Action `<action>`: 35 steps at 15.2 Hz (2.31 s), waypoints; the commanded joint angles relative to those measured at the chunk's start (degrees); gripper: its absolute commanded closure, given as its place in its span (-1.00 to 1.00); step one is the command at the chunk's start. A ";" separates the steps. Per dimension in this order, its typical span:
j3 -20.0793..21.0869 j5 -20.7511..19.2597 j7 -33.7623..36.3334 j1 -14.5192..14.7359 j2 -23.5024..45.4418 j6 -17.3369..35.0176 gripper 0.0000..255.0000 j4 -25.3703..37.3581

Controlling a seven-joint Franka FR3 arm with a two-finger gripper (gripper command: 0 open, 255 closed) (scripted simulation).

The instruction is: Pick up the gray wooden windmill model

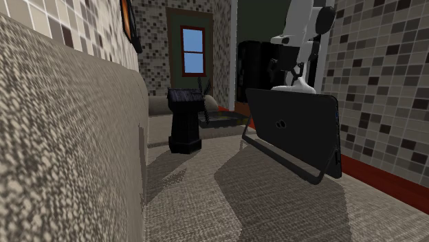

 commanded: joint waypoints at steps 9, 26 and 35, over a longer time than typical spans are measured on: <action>-15.09 -4.96 -21.48 1.83 4.78 13.15 -1.00 2.08; -49.53 19.89 -75.65 19.18 38.40 24.87 -1.00 30.96; -54.20 44.86 -98.16 13.42 61.13 14.15 -1.00 49.06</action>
